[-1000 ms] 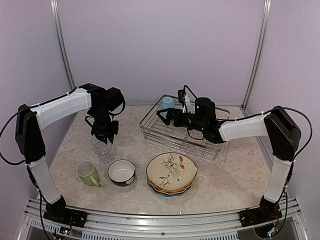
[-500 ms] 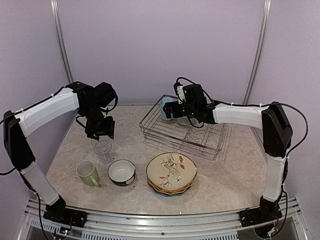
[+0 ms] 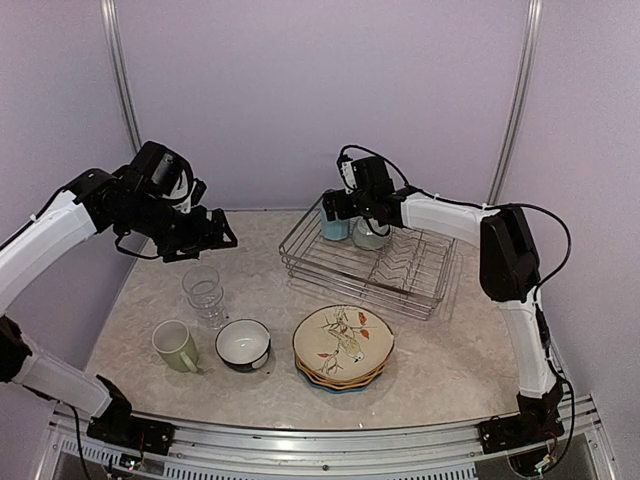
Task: Unload the mixed dishes from the dish rack
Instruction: Grab the cup from the dish rack.
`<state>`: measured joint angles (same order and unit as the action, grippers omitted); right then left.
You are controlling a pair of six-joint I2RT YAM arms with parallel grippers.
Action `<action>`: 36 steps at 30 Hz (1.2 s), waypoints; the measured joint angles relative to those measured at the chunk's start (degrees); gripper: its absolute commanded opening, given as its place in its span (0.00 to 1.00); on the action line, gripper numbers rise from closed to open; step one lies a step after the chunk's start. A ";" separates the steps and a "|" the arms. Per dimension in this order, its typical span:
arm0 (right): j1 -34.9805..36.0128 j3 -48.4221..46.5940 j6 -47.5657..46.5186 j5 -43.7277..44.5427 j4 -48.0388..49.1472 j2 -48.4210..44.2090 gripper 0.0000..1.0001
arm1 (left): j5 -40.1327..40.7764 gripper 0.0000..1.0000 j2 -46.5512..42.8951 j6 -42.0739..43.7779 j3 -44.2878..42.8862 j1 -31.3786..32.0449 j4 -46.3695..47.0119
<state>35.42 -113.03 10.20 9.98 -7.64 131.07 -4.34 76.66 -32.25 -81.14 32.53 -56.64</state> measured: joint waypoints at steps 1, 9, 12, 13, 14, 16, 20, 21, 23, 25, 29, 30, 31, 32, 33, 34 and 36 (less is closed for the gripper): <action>-0.07 -1.90 -0.28 -0.26 -0.09 1.33 1.00 | -0.70 0.94 -1.03 0.15 0.55 -0.07 1.05; -0.68 -7.69 -0.85 -1.68 -0.24 8.74 1.00 | -4.39 0.96 -5.73 0.96 3.32 -1.77 7.72; -1.46 -8.90 -0.50 -2.97 -0.24 11.34 1.00 | -5.40 0.96 -6.19 1.01 4.02 -2.75 9.55; -1.86 -9.31 -0.46 -3.56 -0.26 12.20 1.00 | -6.01 0.96 -6.29 0.96 4.39 -3.30 10.32; -2.19 -9.84 -0.74 -4.11 0.28 12.90 1.00 | -6.49 0.96 -6.34 0.92 4.74 -3.76 10.97; -2.56 -11.54 -0.50 -5.16 0.42 13.68 1.00 | -7.52 0.96 -6.32 0.81 5.46 -4.59 12.33; -3.45 -14.25 -0.52 -6.82 0.92 15.52 1.00 | -9.18 0.96 -5.88 0.63 6.05 -5.64 14.23; -3.54 -14.97 -0.55 -6.99 1.03 16.00 1.00 | -9.60 0.96 -5.57 0.55 6.05 -5.90 14.73; -3.61 -16.04 -0.85 -7.23 1.22 16.74 0.97 | -10.45 0.96 -4.76 0.33 6.03 -6.21 15.56; -3.61 -16.81 -1.29 -7.45 1.40 17.29 0.90 | -11.21 0.96 -3.52 -0.22 5.99 -6.49 16.26; -3.67 -17.20 -1.79 -8.31 1.38 17.66 0.75 | -12.98 0.96 -0.98 -1.90 5.88 -6.75 17.20; -3.74 -17.22 -1.97 -8.57 1.44 17.68 0.72 | -13.40 0.96 -0.52 -2.38 5.79 -6.75 17.38; -3.74 -17.22 -2.14 -8.74 1.53 17.68 0.69 | -13.73 0.96 -0.15 -3.08 5.68 -6.75 17.59; -3.78 -17.31 -2.25 -8.96 1.51 17.68 0.67 | -14.03 0.96 0.09 -3.72 5.60 -6.75 17.77; -3.85 -17.35 -2.16 -9.31 1.51 17.68 0.65 | -14.40 0.96 0.26 -4.52 5.53 -6.75 17.92; -3.91 -17.35 -2.34 -9.60 1.51 17.68 0.62 | -14.71 0.96 0.33 -5.27 5.51 -6.75 18.08; -4.07 -17.35 -2.47 -10.43 1.51 17.68 0.53 | -15.04 0.96 0.24 -6.88 5.51 -6.73 18.36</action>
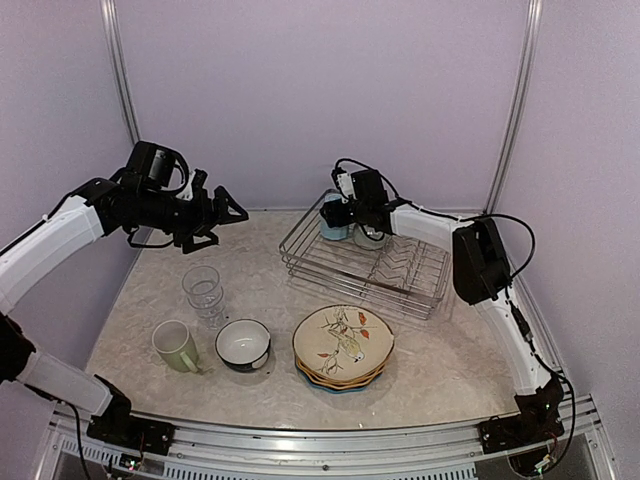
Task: Unload the mixed dishes from the dish rack
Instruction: Grab the cup from the dish rack.
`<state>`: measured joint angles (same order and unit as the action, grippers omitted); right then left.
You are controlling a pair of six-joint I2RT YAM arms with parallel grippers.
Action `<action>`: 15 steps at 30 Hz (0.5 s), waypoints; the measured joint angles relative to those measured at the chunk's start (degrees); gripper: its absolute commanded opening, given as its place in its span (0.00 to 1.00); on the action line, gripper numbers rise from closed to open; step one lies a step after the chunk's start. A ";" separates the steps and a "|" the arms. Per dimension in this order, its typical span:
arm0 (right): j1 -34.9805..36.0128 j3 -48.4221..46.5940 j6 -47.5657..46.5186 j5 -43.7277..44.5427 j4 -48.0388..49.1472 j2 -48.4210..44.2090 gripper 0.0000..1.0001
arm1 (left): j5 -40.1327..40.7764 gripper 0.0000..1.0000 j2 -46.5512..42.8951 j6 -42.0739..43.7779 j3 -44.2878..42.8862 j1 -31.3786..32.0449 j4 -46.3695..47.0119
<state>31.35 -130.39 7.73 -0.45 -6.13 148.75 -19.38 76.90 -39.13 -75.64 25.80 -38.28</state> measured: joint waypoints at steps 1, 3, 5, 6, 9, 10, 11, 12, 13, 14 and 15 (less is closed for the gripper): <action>0.00 0.00 0.00 -0.50 0.00 -0.02 0.50 | -0.13 0.96 -0.09 -0.83 0.02 0.00 0.20; -0.04 0.70 0.02 -1.44 0.39 -0.44 0.42 | -0.22 0.96 -0.68 -2.56 0.26 0.02 0.50; -0.15 2.67 0.04 -1.95 0.96 -1.60 0.34 | -0.28 0.97 -1.81 -4.07 0.81 0.20 0.52; -0.15 4.17 0.11 -2.10 1.11 -2.62 0.32 | -0.24 0.97 -2.69 -4.68 1.20 0.31 0.52; -0.15 9.51 0.72 -2.60 1.44 -6.10 0.25 | -0.22 0.99 -5.46 -6.71 1.86 1.20 0.33; -0.15 10.93 0.94 -2.82 1.55 -7.13 0.21 | -0.44 0.99 -6.01 -7.17 1.86 1.44 0.35; -0.15 11.87 1.18 -3.19 1.55 -7.85 0.17 | -1.01 0.99 -6.51 -7.80 1.86 1.68 0.35; -0.15 13.05 1.44 -3.61 1.70 -8.70 0.13 | -1.57 0.99 -6.69 -8.33 1.68 1.92 0.20; -0.15 14.03 1.77 -3.96 1.75 -9.40 0.10 | -2.14 0.99 -6.49 -8.83 1.31 2.19 0.11; -0.15 14.67 2.08 -4.15 1.75 -9.90 0.08 | -2.47 0.99 -6.12 -9.20 0.90 2.49 0.09; -0.15 15.52 2.51 -4.52 1.77 -10.58 0.07 | -2.78 0.99 -5.44 -9.55 0.26 2.84 0.09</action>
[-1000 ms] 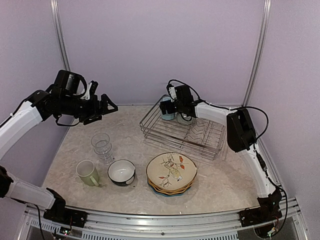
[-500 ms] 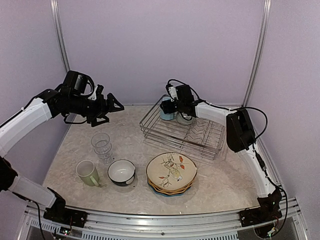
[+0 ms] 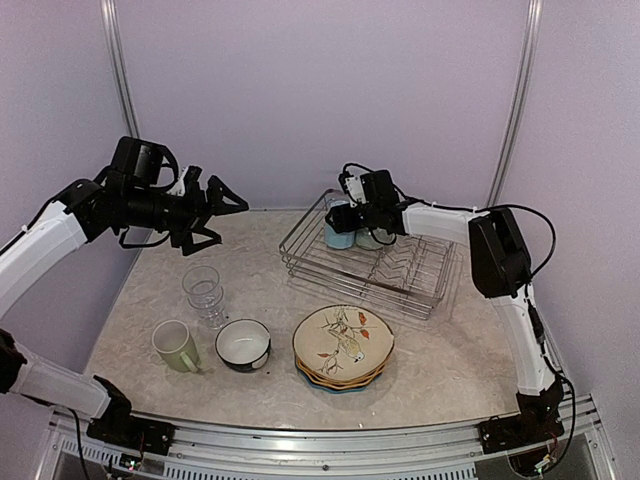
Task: Unload the mixed dishes from the dish rack
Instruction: Grab the cup from the dish rack.
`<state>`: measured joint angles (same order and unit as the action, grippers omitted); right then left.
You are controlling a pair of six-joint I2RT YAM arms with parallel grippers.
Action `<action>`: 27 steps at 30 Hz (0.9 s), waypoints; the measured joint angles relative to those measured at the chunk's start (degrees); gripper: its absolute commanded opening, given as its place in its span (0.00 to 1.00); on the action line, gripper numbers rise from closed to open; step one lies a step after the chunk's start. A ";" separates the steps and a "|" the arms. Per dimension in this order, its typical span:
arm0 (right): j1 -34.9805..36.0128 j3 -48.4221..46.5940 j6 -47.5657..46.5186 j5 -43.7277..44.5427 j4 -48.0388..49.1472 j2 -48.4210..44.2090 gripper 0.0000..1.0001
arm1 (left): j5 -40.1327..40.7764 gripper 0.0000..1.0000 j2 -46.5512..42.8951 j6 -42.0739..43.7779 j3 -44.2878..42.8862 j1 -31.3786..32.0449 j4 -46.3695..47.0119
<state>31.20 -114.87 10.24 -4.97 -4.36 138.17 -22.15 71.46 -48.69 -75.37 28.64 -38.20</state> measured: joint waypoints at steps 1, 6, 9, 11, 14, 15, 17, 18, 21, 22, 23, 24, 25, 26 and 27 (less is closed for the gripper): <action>0.00 0.96 0.35 -0.33 0.07 -0.70 0.06 | -0.31 0.99 0.72 -0.31 -0.57 0.48 0.15; -0.42 7.17 3.23 -2.29 3.02 -4.70 0.00 | -2.56 0.99 3.19 -2.47 -1.11 2.10 2.03; -0.68 12.02 5.51 -3.91 6.12 -7.85 0.00 | -3.76 0.99 4.39 -3.82 -1.11 2.21 3.98; -1.27 15.67 7.87 -5.73 8.92 -10.29 0.00 | -4.39 0.99 5.57 -4.50 -1.25 2.21 5.31; -2.82 19.65 11.61 -9.03 13.44 -12.98 0.00 | -4.79 0.99 8.28 -5.11 -2.08 2.21 7.48; -3.43 21.22 13.00 -9.75 15.43 -13.92 0.00 | -4.85 0.99 9.33 -5.14 -2.40 2.21 8.33; -4.50 24.81 15.28 -10.80 18.84 -16.11 0.00 | -4.87 0.99 11.52 -5.14 -3.08 2.21 9.99; -4.81 26.71 16.55 -11.26 20.39 -17.20 0.00 | -4.92 0.99 12.41 -5.16 -3.28 2.21 10.82; -5.86 31.34 20.09 -12.81 25.20 -19.87 0.00 | -5.33 0.99 15.34 -5.25 -3.54 2.21 14.29; -5.97 31.87 20.98 -13.25 26.32 -20.11 0.00 | -5.62 0.99 16.20 -5.22 -3.61 2.21 15.39; -5.99 32.46 22.21 -13.99 28.11 -20.33 0.00 | -5.97 0.99 17.00 -5.18 -3.85 2.21 16.37; -5.99 32.87 23.32 -14.73 29.53 -20.50 0.00 | -6.23 0.99 17.64 -5.11 -4.00 2.21 17.31; -5.97 33.55 24.26 -15.41 31.08 -20.74 0.00 | -6.67 0.99 18.43 -5.11 -4.48 2.16 18.14; -5.97 34.62 25.55 -16.33 33.14 -21.18 0.00 | -7.28 0.99 19.28 -5.18 -5.03 2.05 19.34; -5.97 35.67 26.91 -17.29 34.80 -21.73 0.00 | -7.78 0.99 20.06 -5.38 -5.53 1.99 20.59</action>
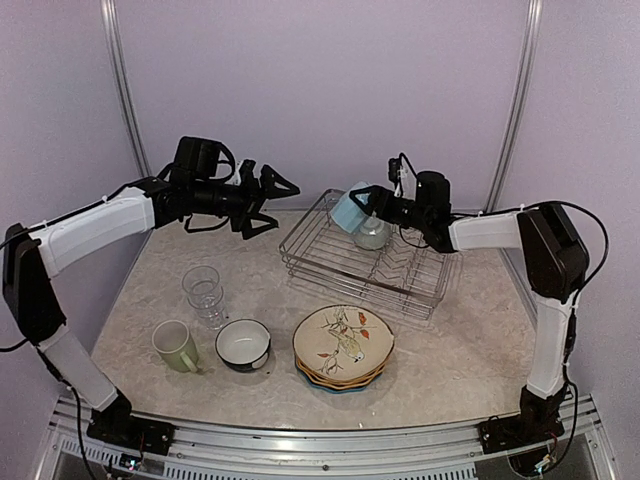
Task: Unload the mixed dishes from the dish rack
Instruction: Grab the cup from the dish rack, then pass from the right arm to the left
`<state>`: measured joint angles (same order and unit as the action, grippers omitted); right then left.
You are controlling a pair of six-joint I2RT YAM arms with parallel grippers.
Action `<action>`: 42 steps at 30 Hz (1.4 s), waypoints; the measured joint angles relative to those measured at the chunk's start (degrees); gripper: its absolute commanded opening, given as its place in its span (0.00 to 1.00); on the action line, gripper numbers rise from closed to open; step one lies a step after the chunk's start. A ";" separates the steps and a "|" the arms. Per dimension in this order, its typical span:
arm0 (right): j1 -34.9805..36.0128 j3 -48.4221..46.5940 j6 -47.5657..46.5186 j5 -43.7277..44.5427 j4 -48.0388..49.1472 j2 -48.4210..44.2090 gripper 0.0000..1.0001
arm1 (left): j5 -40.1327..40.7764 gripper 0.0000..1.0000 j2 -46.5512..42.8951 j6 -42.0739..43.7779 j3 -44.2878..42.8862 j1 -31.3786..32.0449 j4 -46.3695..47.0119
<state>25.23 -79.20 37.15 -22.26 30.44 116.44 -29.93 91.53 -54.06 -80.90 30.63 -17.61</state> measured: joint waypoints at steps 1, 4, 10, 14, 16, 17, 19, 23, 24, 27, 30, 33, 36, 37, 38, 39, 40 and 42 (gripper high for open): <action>-0.02 0.83 1.11 -0.83 1.46 -0.50 0.00 | -0.66 0.99 0.76 -0.28 -0.31 -0.07 1.75; -0.02 2.34 4.09 -2.64 5.62 -1.46 0.00 | -2.95 0.99 2.71 -1.64 -0.61 -0.42 6.08; -0.24 6.69 10.84 -5.64 15.19 -3.13 0.00 | -9.77 0.98 8.33 -7.28 -1.11 -1.88 16.59; -0.26 9.27 15.96 -7.54 21.53 -3.21 0.00 | -13.33 0.98 11.10 -12.72 -1.11 -2.58 23.04; -0.28 9.99 18.38 -8.61 24.33 -3.21 0.00 | -14.82 0.98 12.02 -15.39 -1.11 -2.75 26.27; -0.28 10.12 19.45 -9.01 25.44 -3.21 0.00 | -15.54 0.98 12.48 -17.09 -1.11 -2.80 28.15; -0.28 10.23 21.57 -10.03 28.20 -3.21 0.00 | -17.05 0.97 13.64 -20.11 -1.16 -2.78 31.98; -0.26 10.23 24.79 -11.85 32.63 -3.19 0.00 | -19.41 0.92 17.73 -26.58 -2.29 -2.27 39.65; -0.22 10.23 25.46 -12.28 33.64 -3.17 0.00 | -19.78 0.90 18.64 -27.71 -2.62 -2.10 40.89; 0.20 10.23 26.56 -13.20 35.87 -2.97 0.00 | -20.74 0.84 21.84 -31.87 -3.72 -1.27 45.70; 0.44 10.23 26.95 -13.84 36.96 -2.60 0.00 | -21.07 0.74 23.67 -35.19 -4.20 -0.50 50.01; 1.07 10.27 26.88 -14.32 37.46 -1.99 0.00 | -21.14 0.64 24.68 -37.90 -5.35 0.24 52.87; 1.81 11.28 26.18 -14.71 37.73 -1.79 0.00 | -21.11 0.51 25.24 -40.70 -5.95 1.03 56.46; 2.01 11.96 26.36 -14.56 38.75 -1.79 0.00 | -21.16 0.46 25.40 -41.57 -5.92 1.29 57.20; 2.12 12.44 26.05 -14.45 39.82 -1.79 0.00 | -21.27 0.43 25.90 -42.53 -5.92 1.42 58.14; 2.14 12.72 25.57 -14.38 40.72 -1.79 0.00 | -21.07 0.39 26.53 -43.50 -5.92 1.60 59.34; 2.21 12.98 25.33 -14.29 41.13 -1.79 0.00 | -20.98 0.36 27.10 -44.22 -5.92 1.77 60.22; 2.36 13.79 24.68 -13.86 41.92 -1.79 0.00 | -20.72 0.27 27.89 -45.33 -5.92 2.10 61.16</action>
<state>27.59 -65.41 61.82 -36.12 72.36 114.65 -50.65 119.42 -99.39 -86.83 32.73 43.55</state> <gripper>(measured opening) 0.758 0.377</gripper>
